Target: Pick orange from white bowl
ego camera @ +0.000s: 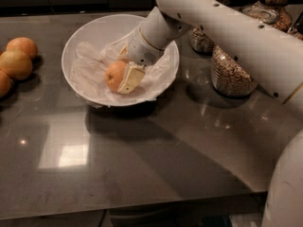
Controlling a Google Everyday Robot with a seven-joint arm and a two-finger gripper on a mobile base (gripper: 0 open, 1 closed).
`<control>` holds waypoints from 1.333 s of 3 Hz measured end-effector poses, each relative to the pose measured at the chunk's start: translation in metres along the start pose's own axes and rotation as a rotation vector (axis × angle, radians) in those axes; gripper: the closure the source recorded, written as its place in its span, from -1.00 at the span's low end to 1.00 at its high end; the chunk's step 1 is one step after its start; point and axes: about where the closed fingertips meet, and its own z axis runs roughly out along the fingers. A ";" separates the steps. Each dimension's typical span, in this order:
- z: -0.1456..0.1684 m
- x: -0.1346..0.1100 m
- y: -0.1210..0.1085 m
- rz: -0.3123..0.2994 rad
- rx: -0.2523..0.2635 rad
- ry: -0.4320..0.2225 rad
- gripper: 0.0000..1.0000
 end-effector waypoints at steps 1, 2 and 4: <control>0.001 0.000 -0.001 0.005 -0.002 -0.006 0.40; 0.001 0.000 -0.001 0.005 -0.002 -0.007 0.88; -0.021 -0.015 -0.005 -0.016 0.037 -0.069 1.00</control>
Offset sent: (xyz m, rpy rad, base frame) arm 0.0008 0.0008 -0.0011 0.0057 0.0055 -0.0016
